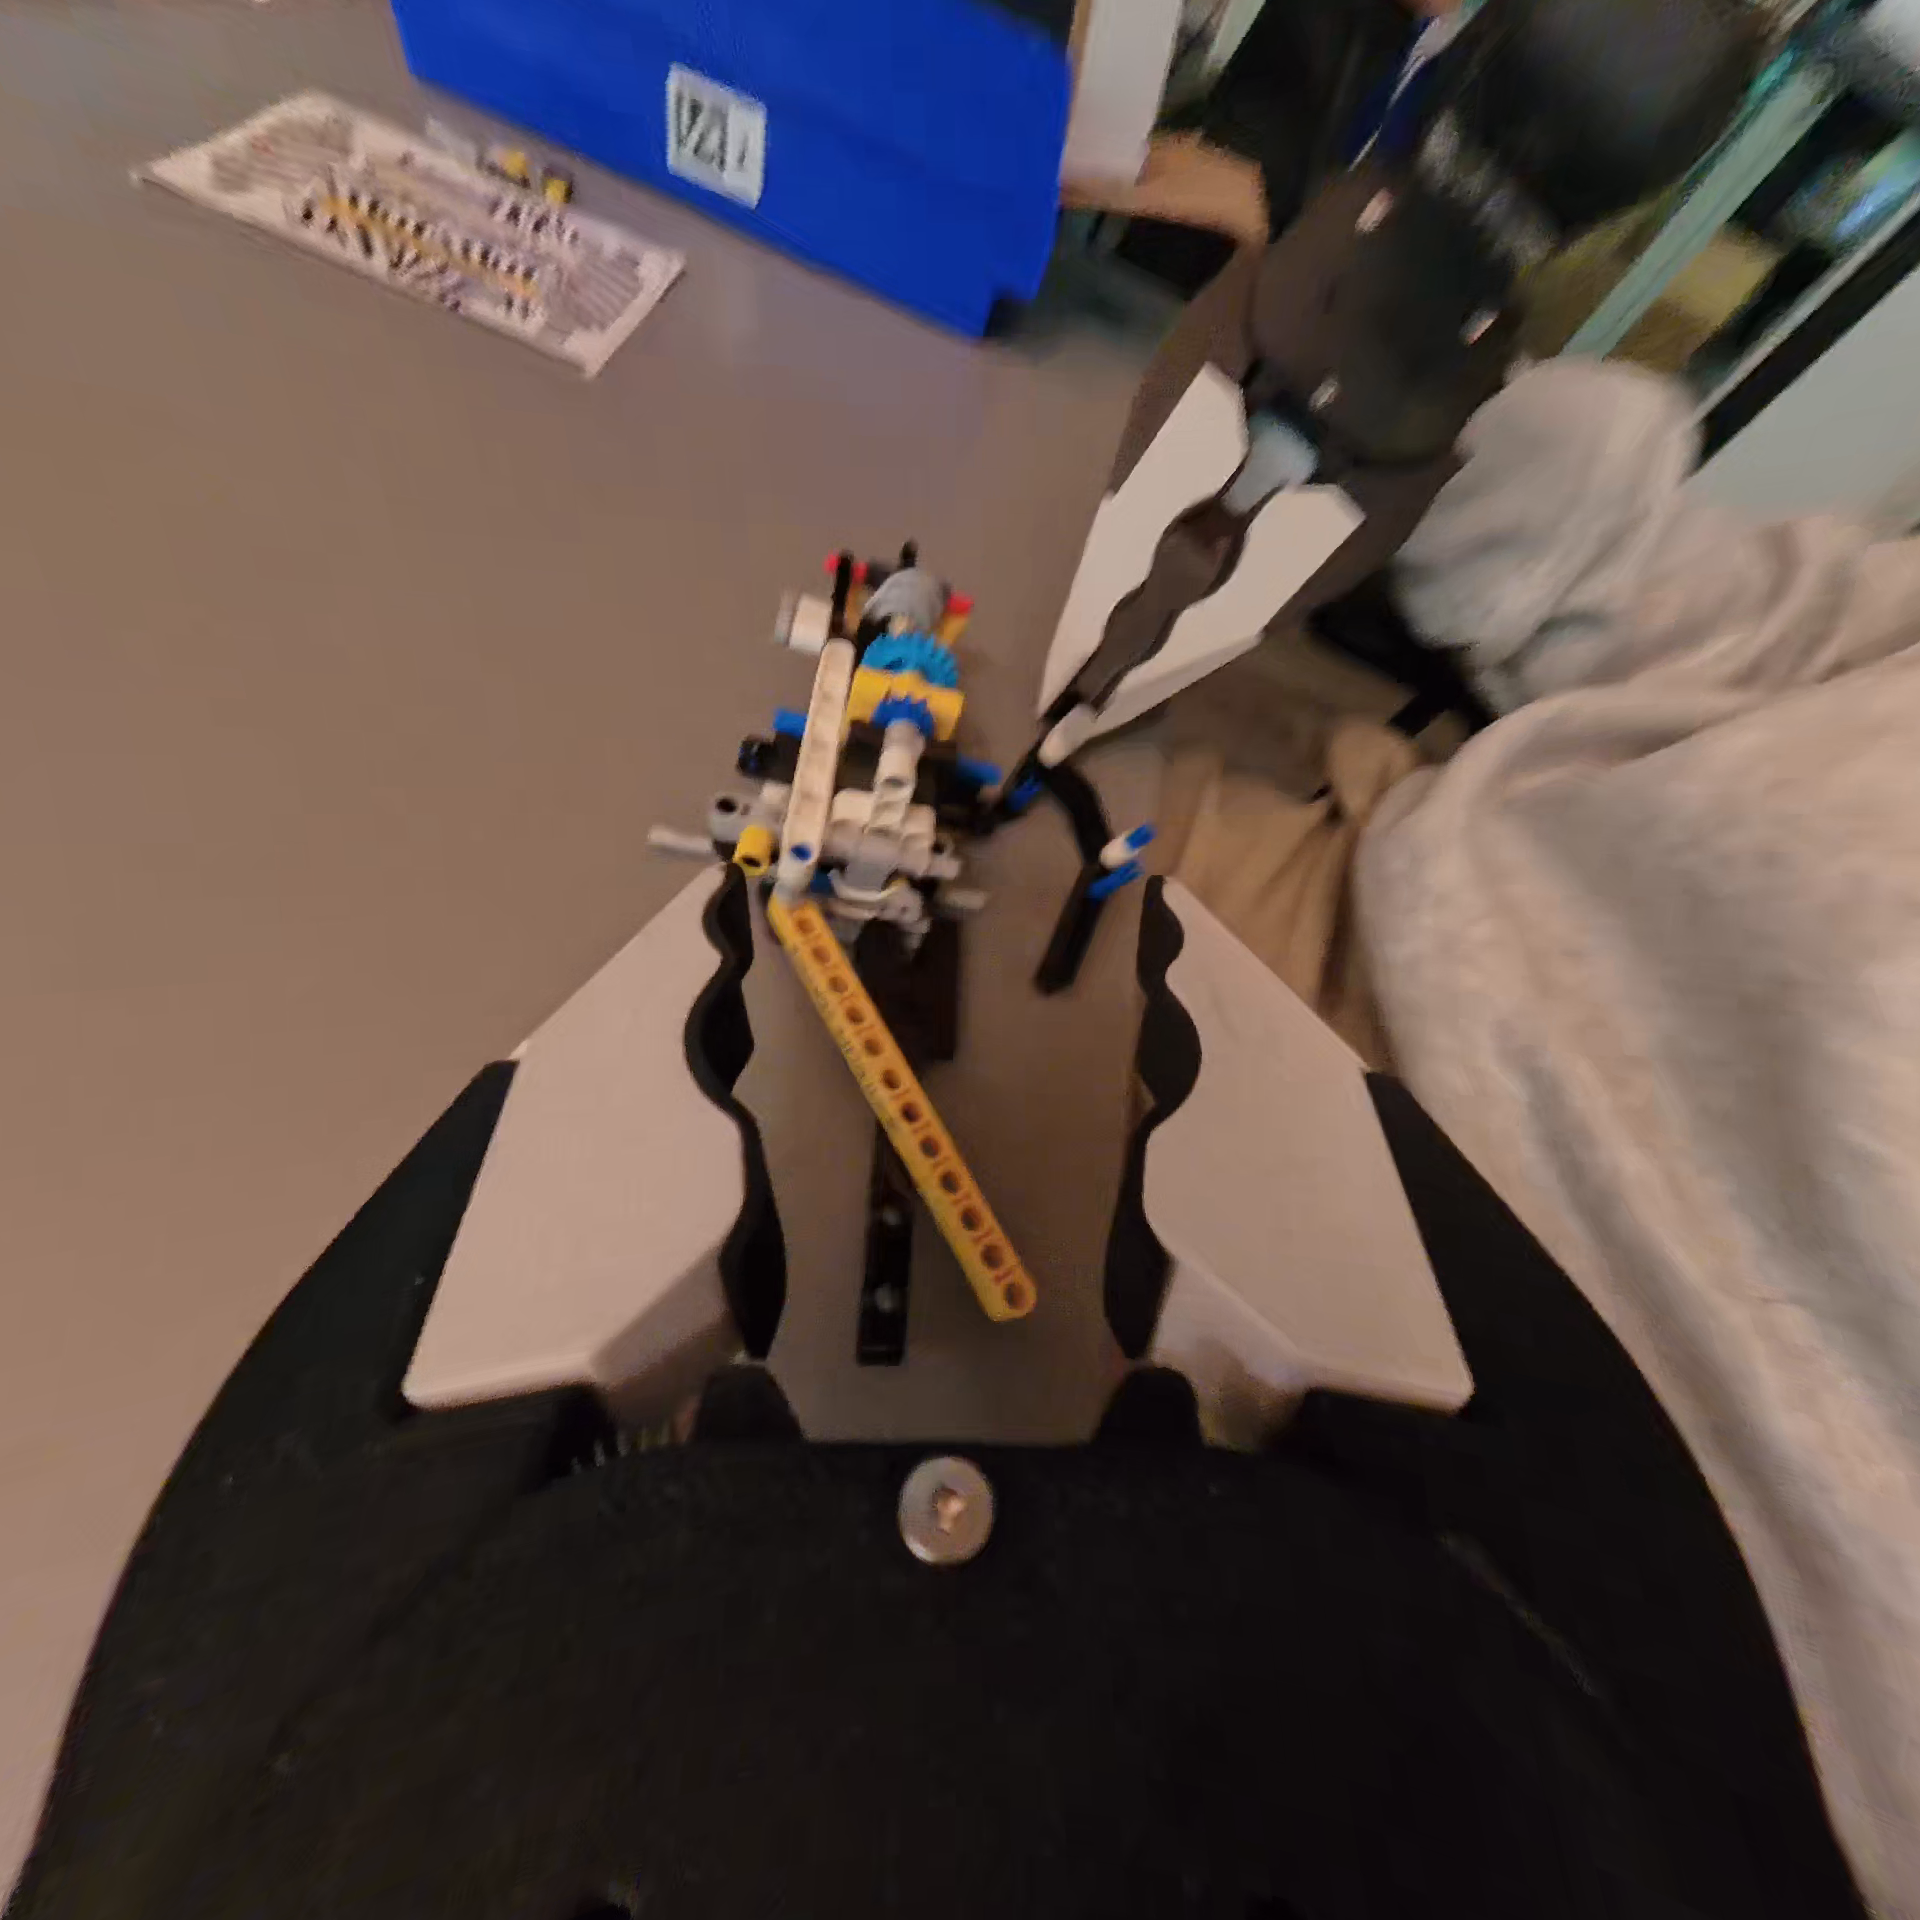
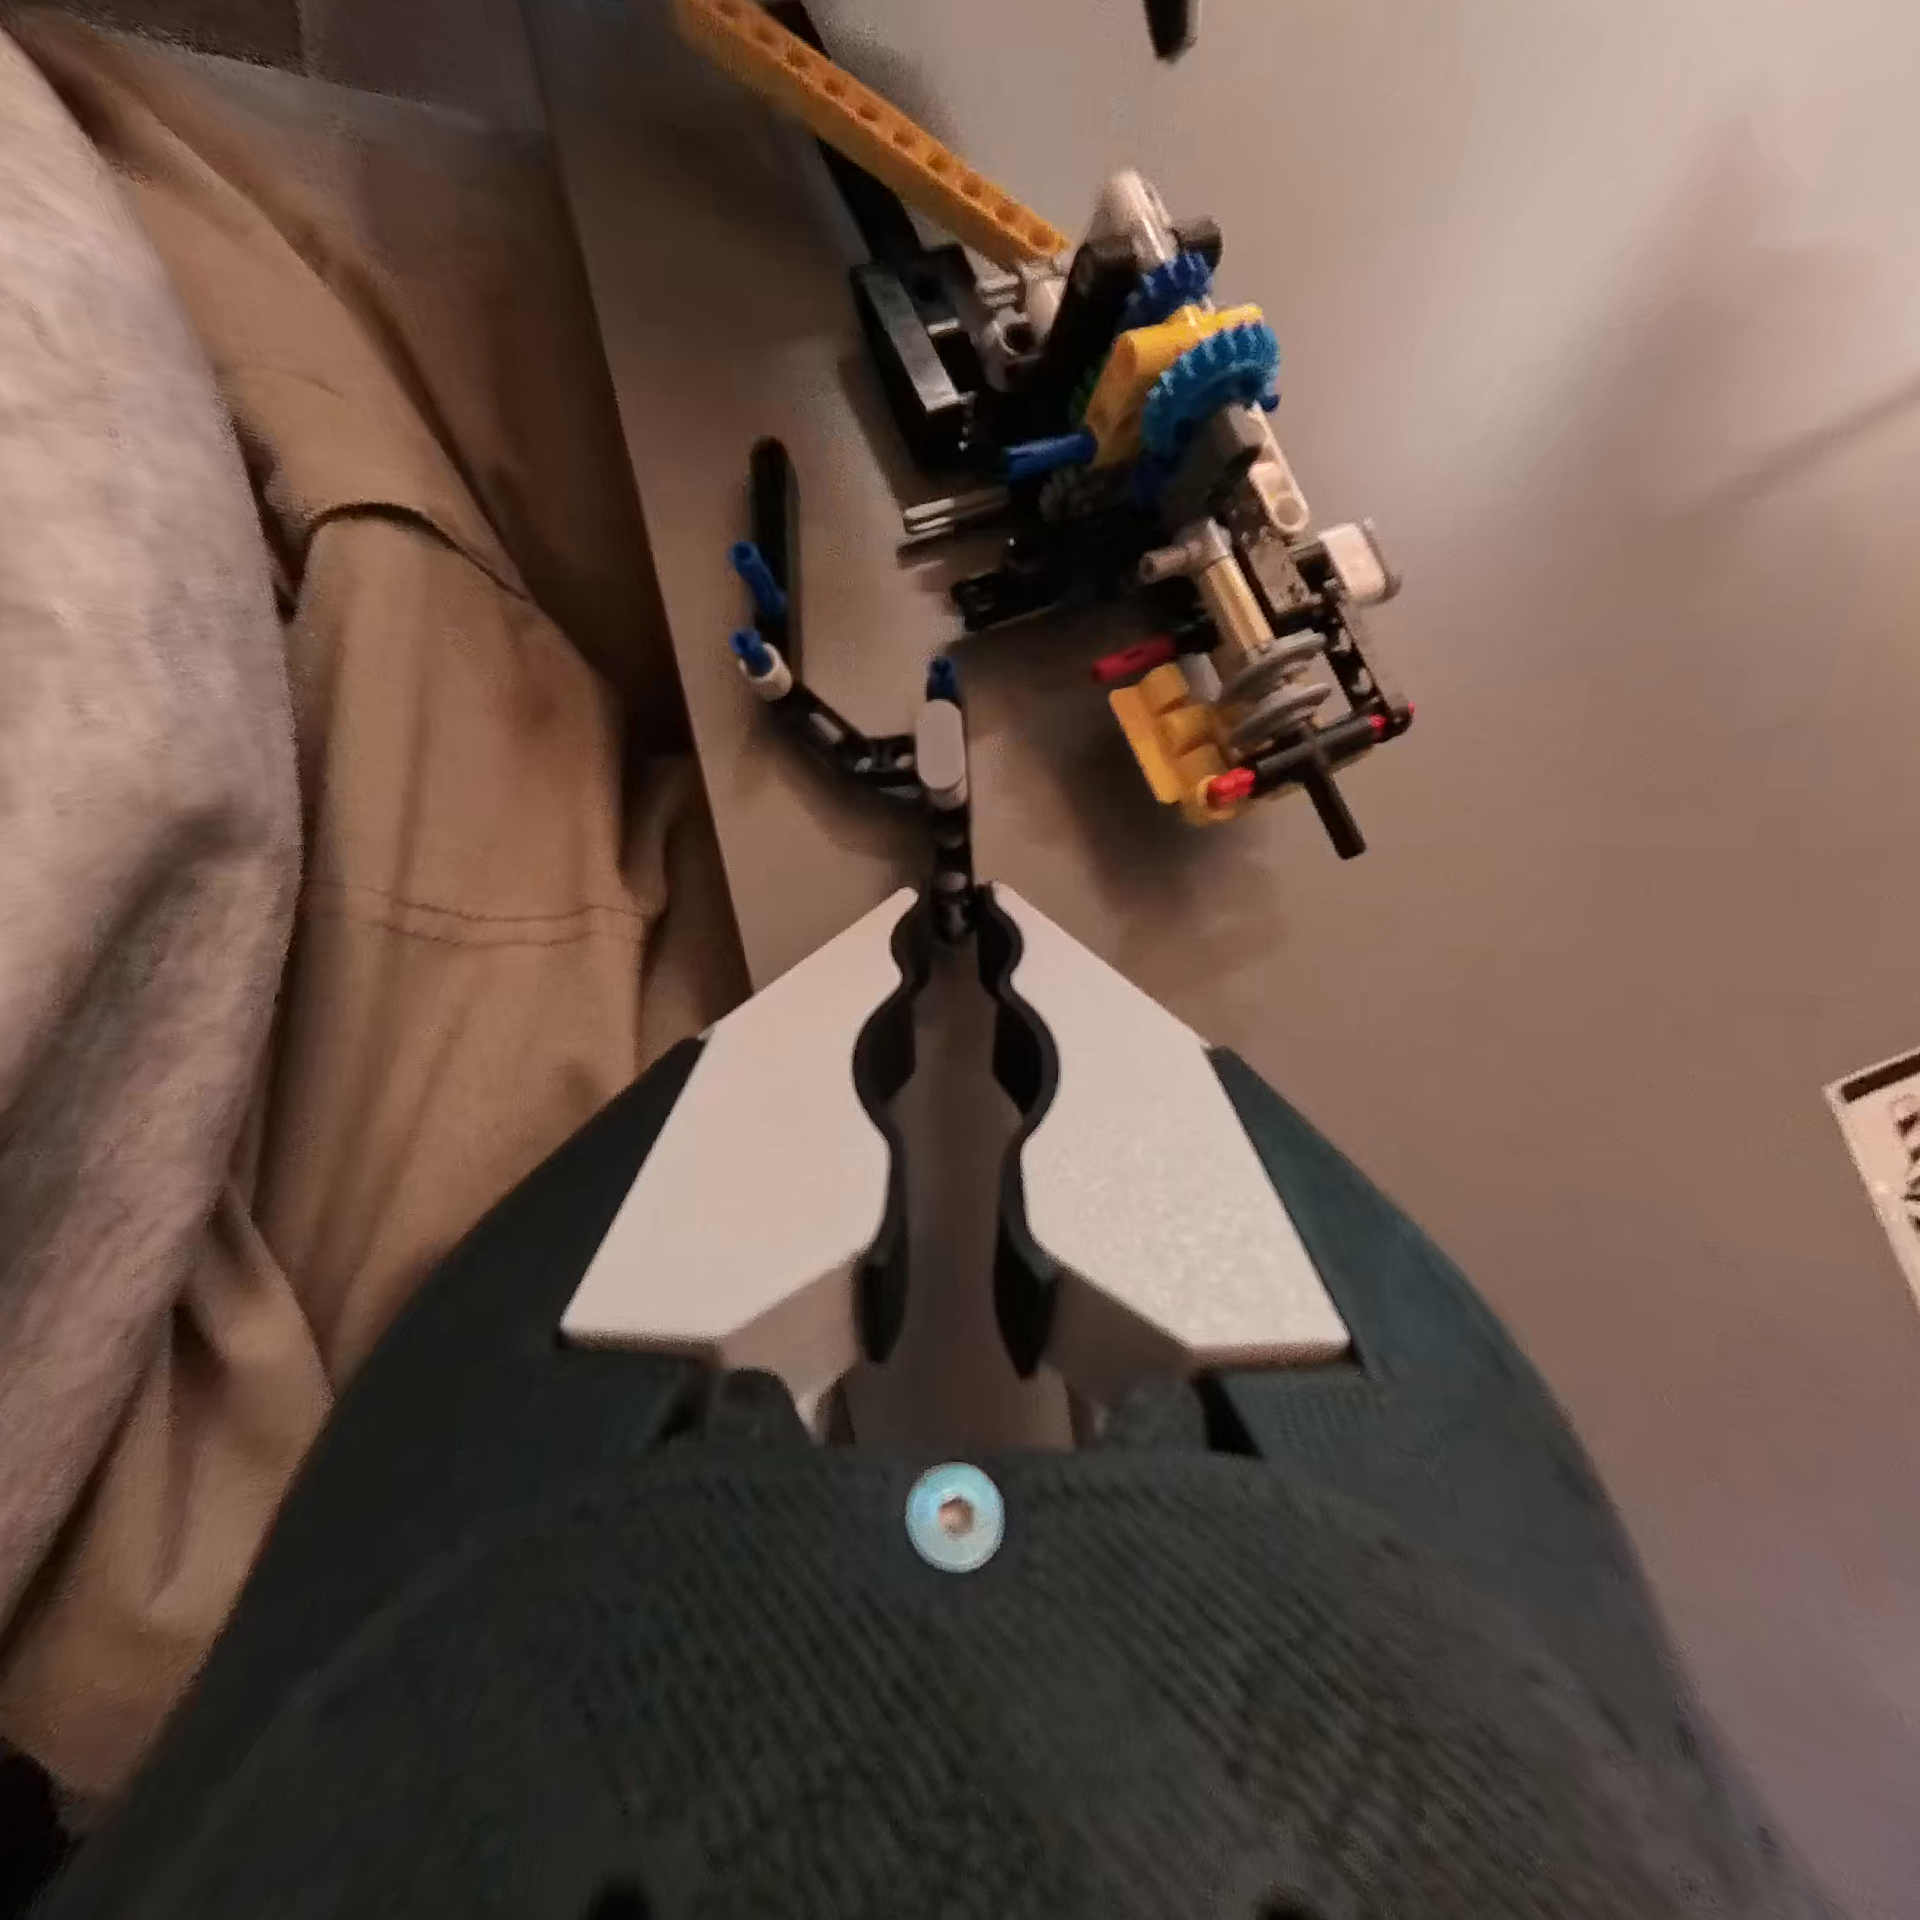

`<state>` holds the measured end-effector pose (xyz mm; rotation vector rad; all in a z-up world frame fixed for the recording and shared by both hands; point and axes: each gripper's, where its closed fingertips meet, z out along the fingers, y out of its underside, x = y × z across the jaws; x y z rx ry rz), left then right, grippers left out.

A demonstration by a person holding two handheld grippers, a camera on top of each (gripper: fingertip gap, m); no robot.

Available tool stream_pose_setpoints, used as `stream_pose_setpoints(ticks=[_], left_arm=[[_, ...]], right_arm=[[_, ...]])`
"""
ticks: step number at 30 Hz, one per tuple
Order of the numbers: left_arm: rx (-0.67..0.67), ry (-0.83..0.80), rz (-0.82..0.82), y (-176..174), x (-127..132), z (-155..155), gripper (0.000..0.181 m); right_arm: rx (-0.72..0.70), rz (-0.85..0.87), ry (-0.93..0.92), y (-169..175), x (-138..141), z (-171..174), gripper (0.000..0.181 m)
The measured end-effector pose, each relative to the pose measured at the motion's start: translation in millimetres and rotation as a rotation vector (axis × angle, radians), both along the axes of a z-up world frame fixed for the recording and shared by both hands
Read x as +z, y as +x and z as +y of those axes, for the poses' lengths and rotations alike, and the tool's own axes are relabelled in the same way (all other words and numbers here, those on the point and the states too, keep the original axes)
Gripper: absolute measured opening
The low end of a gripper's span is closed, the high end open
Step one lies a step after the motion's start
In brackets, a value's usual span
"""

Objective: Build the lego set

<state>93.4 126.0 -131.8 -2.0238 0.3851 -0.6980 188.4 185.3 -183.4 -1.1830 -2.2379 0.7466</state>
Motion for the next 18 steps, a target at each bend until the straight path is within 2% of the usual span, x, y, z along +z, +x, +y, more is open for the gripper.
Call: stream_pose_setpoints(ticks=[5,9,13,16,18], left_arm=[[-0.102,0.022,-0.215,19,29,-13,0.061],[-0.142,-0.028,-0.332,35,34,-12,0.066],[-0.132,-0.052,-0.414,48,37,-3,0.067],[-0.167,-0.027,-0.527,52,52,-5,0.057],[-0.154,-0.039,-0.54,48,51,-4,0.037]], right_arm=[[0.037,0.147,0.037,-4,29,-3,0.006],[-0.016,0.349,0.139,-18,65,7,0.006],[-0.022,0.546,0.239,-29,97,3,0.006],[0.015,0.601,0.381,-33,101,2,0.005],[0.059,0.65,0.446,-35,103,-1,0.006]])
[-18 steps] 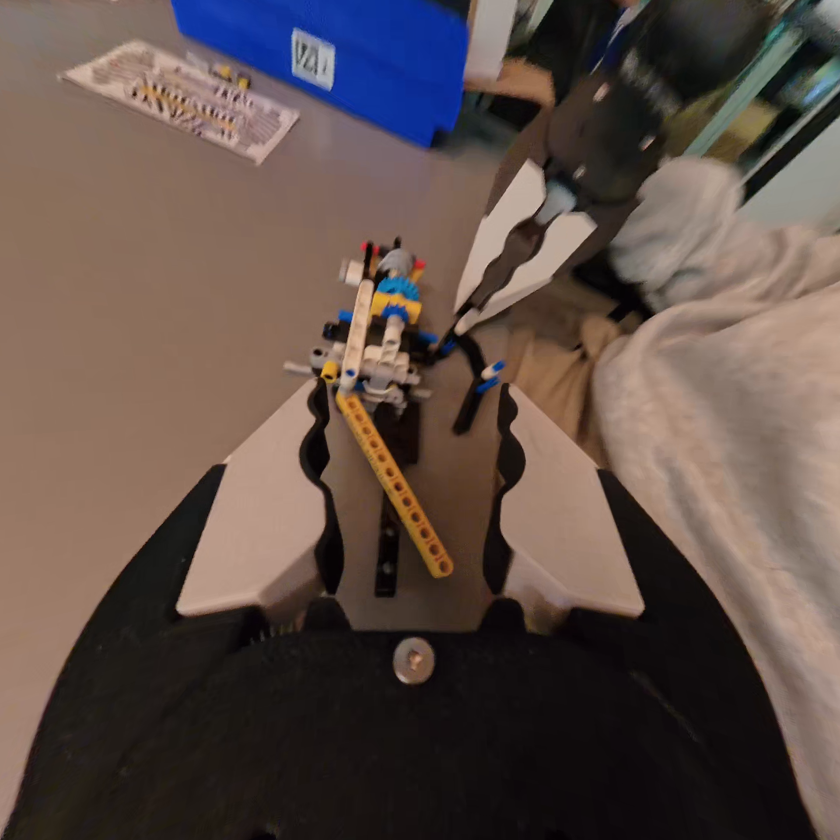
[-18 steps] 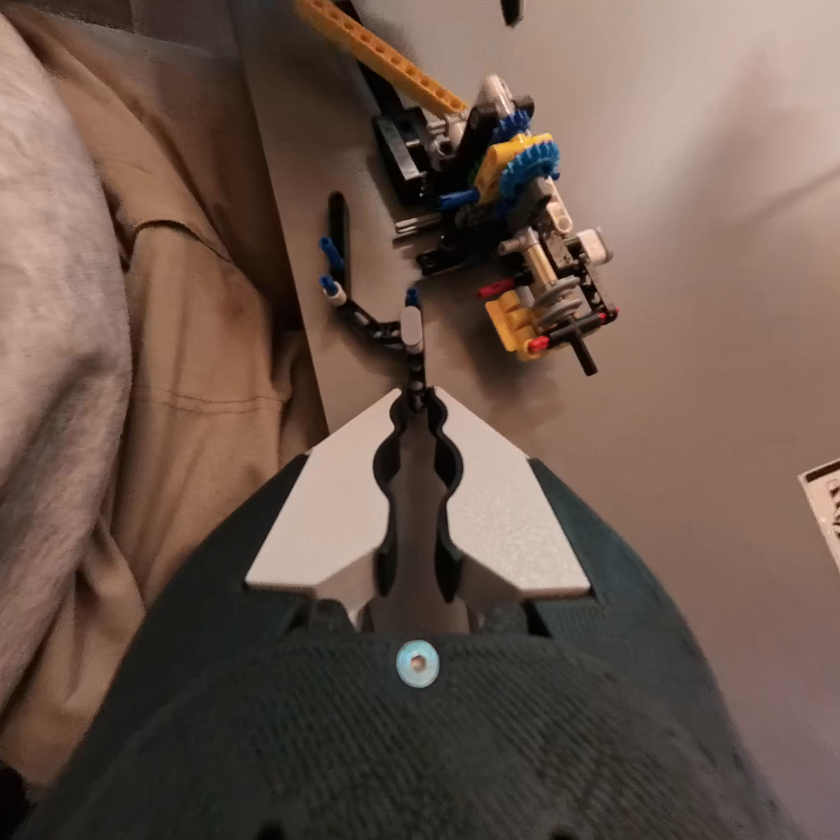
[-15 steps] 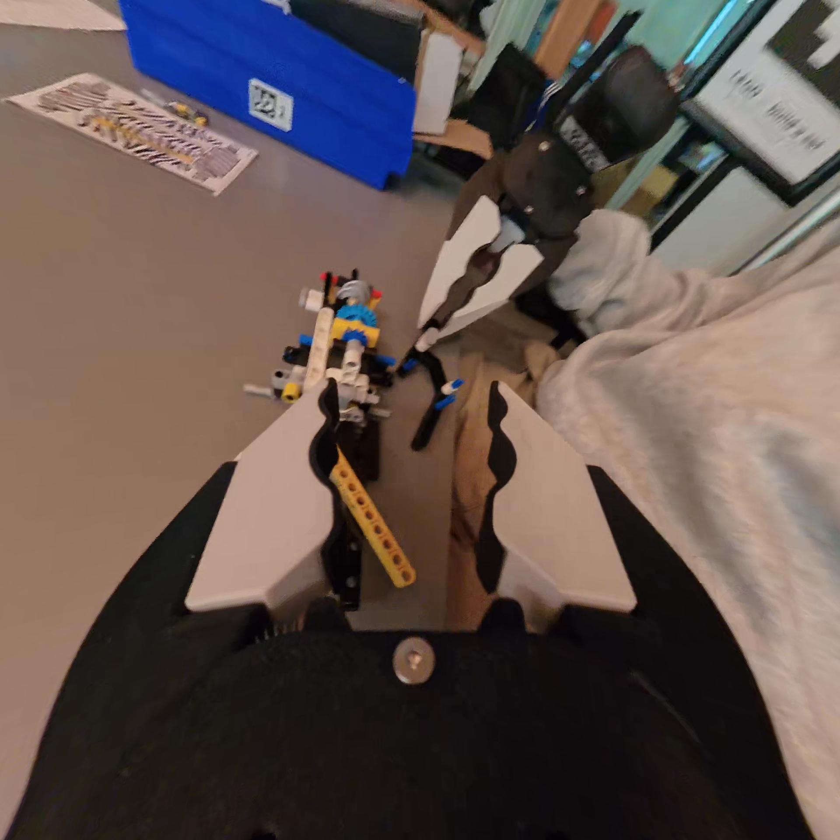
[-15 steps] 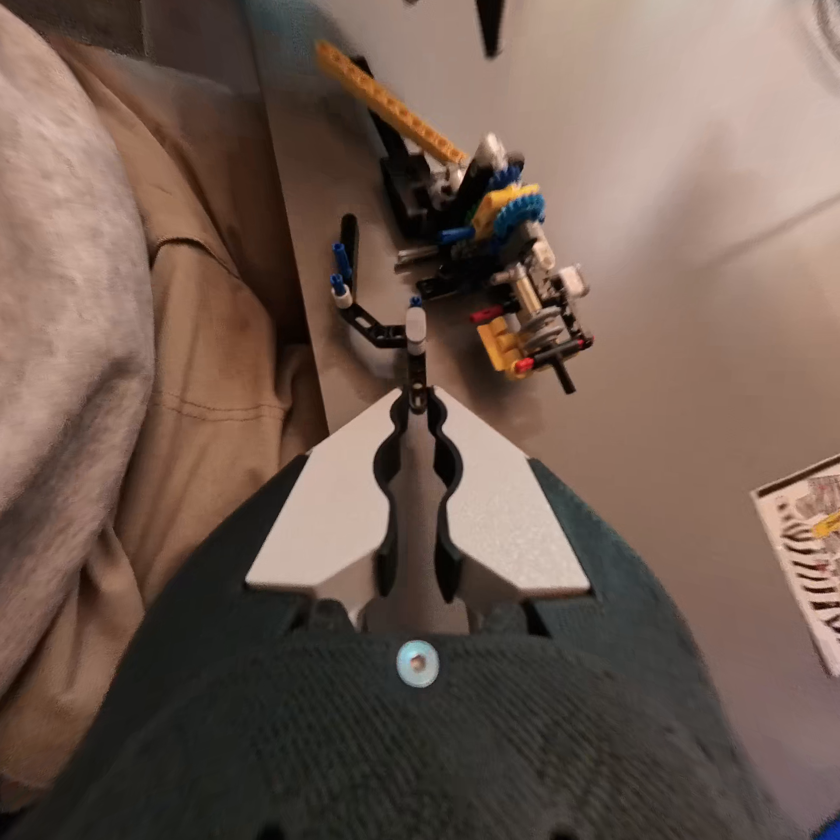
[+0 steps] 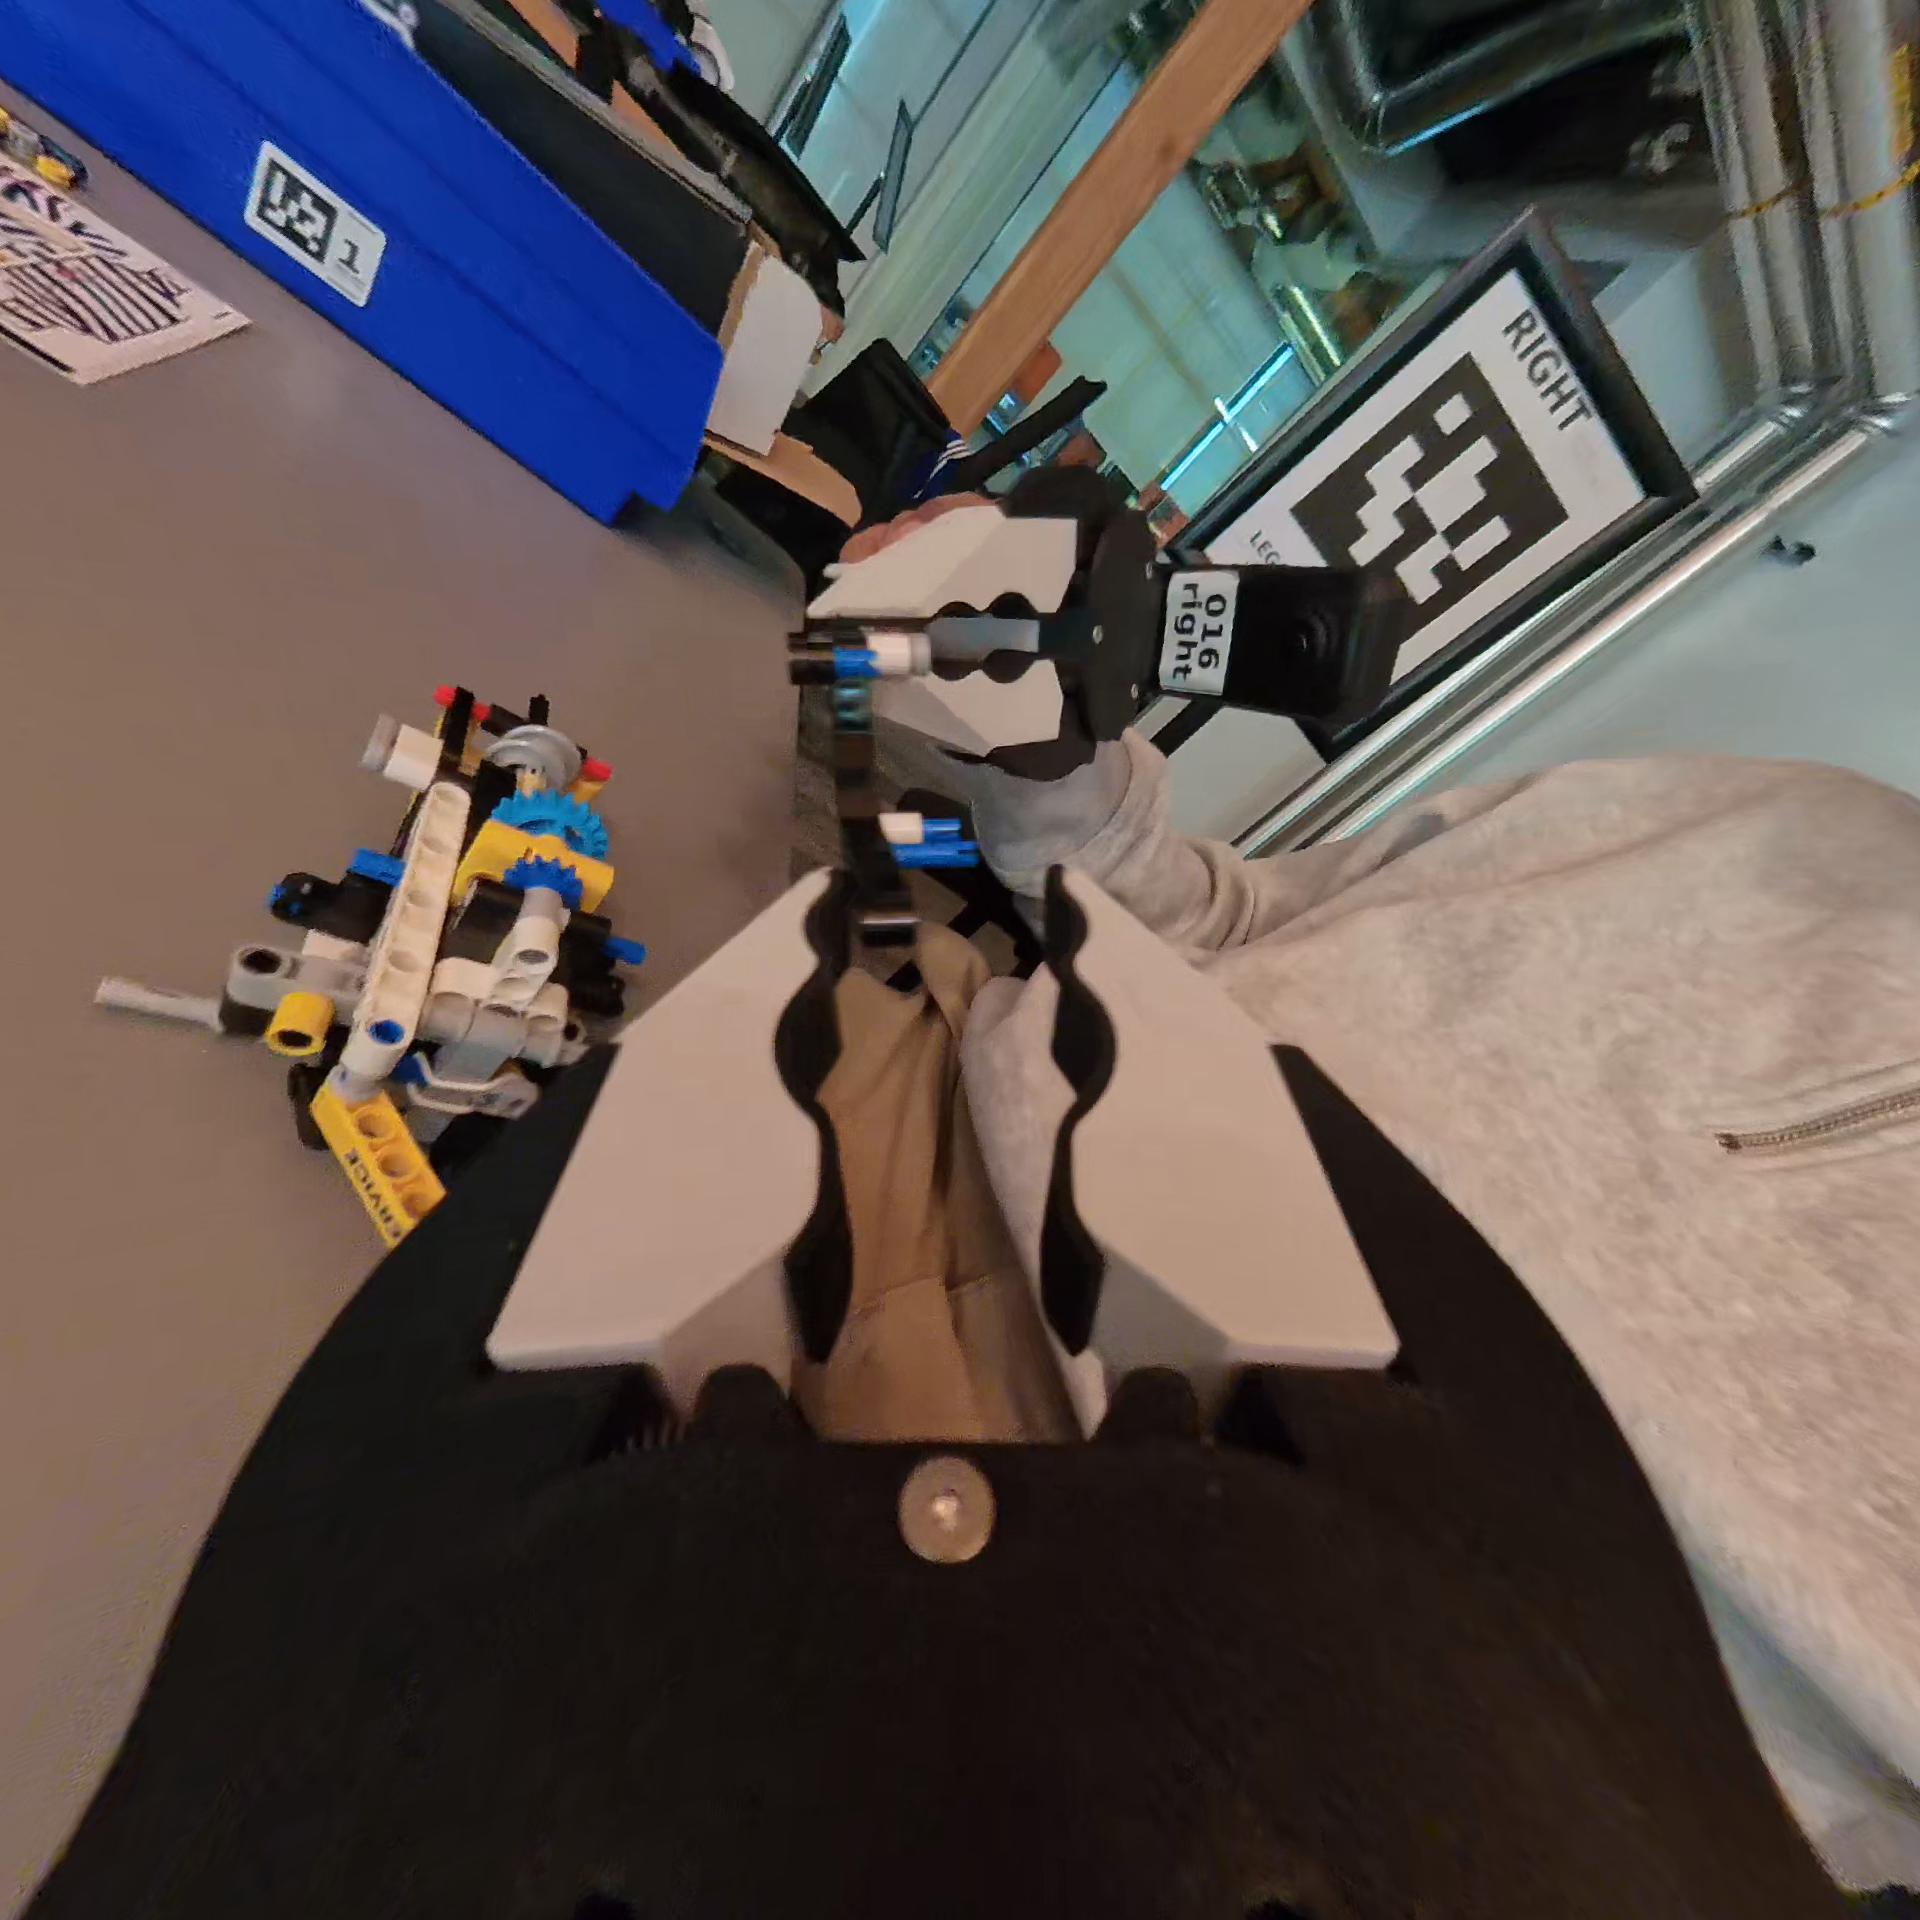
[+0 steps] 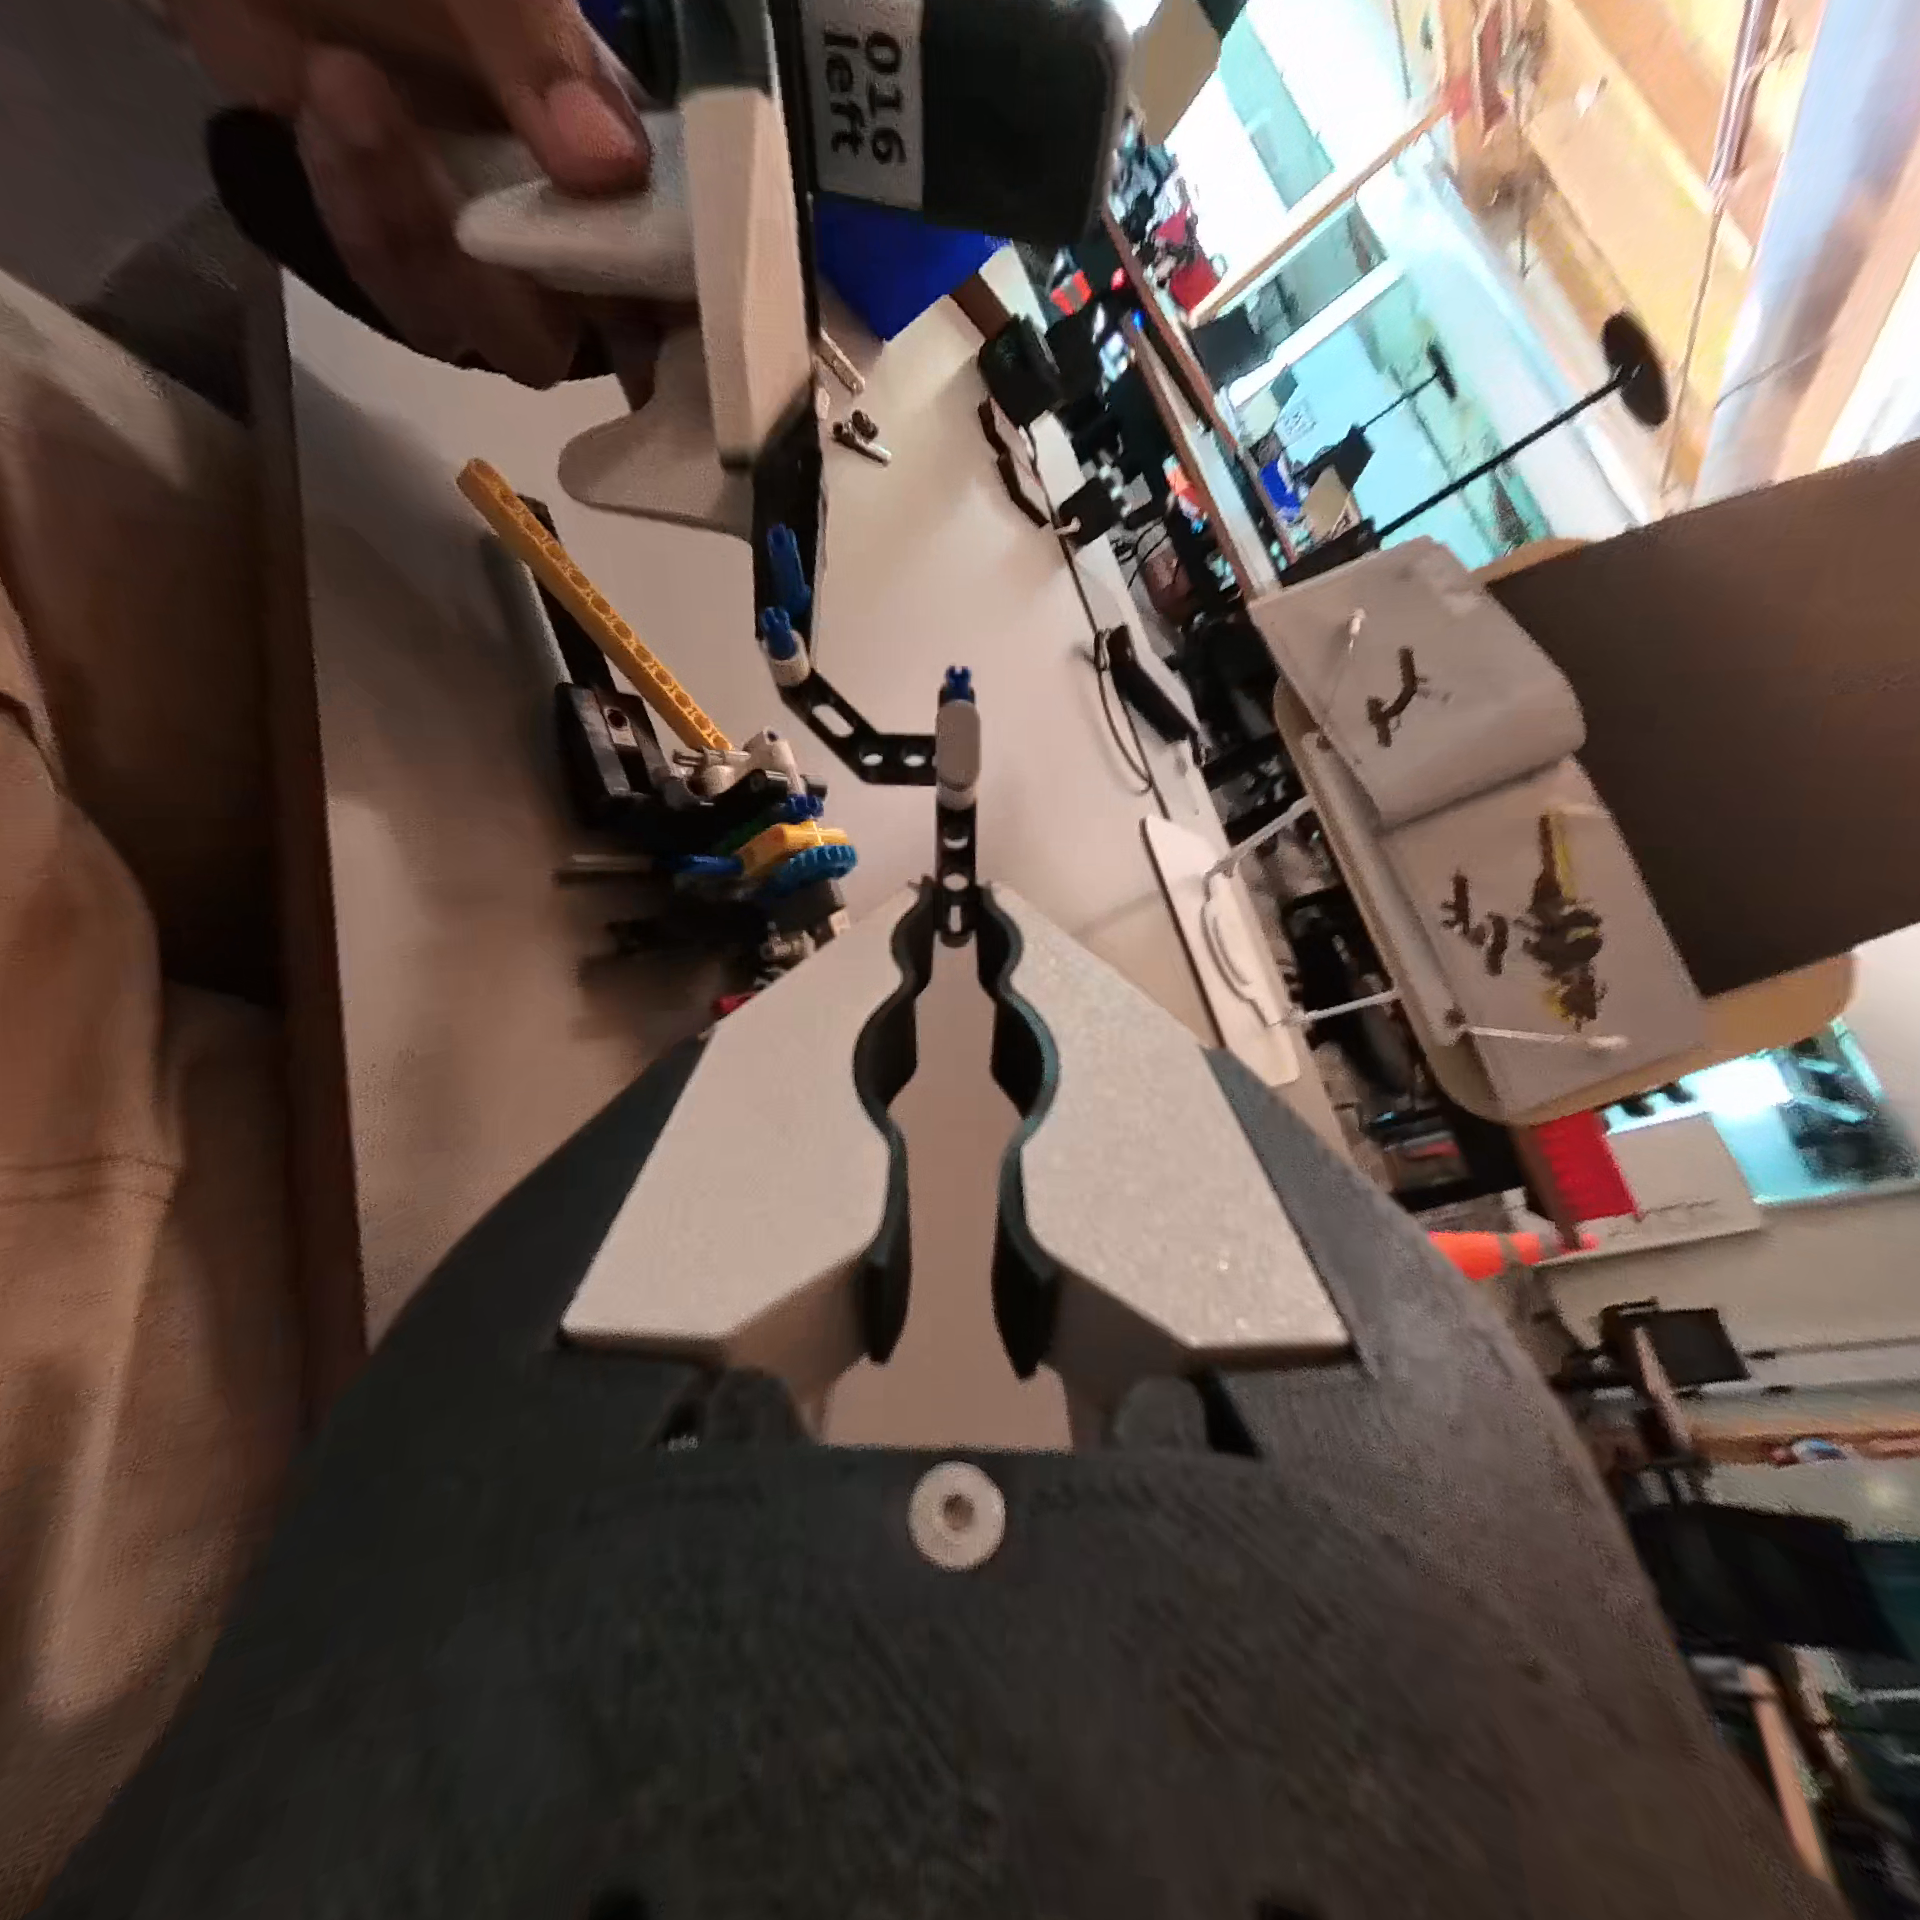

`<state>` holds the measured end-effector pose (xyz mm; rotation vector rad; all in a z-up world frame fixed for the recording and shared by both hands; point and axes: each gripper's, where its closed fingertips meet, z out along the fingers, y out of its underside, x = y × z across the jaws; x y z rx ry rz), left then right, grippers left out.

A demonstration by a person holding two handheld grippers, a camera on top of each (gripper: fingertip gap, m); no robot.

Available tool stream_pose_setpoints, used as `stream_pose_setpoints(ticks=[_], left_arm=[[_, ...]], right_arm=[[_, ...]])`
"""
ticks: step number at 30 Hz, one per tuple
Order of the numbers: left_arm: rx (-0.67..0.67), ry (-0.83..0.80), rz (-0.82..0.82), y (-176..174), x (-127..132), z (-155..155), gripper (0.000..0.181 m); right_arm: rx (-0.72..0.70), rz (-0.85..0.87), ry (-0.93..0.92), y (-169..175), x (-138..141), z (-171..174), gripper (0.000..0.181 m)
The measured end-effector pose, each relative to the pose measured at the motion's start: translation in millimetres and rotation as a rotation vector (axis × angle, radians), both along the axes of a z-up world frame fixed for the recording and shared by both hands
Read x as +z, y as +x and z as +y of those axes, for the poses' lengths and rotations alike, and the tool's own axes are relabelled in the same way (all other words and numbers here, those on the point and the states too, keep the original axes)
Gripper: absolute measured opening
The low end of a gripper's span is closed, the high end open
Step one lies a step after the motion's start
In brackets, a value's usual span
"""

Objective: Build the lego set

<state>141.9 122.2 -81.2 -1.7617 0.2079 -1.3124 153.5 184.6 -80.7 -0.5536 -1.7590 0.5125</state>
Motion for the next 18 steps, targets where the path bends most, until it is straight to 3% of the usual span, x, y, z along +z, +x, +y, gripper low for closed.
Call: stream_pose_setpoints(ticks=[4,9,13,18], left_arm=[[0.007,0.0,0.01,-5,-2,-1,0.012],[-0.006,-0.006,-0.064,-7,2,-1,0.019],[0.002,-0.029,-0.073,-11,-1,0,0.011],[-0.015,-0.033,-0.128,-11,2,-2,0.018]], right_arm=[[-0.001,0.011,0.013,-2,-1,0,0.006],[-0.006,0.016,0.034,0,-1,3,0.006],[-0.005,0.021,0.035,1,0,5,0.006],[-0.005,0.028,0.07,1,0,4,0.006]])
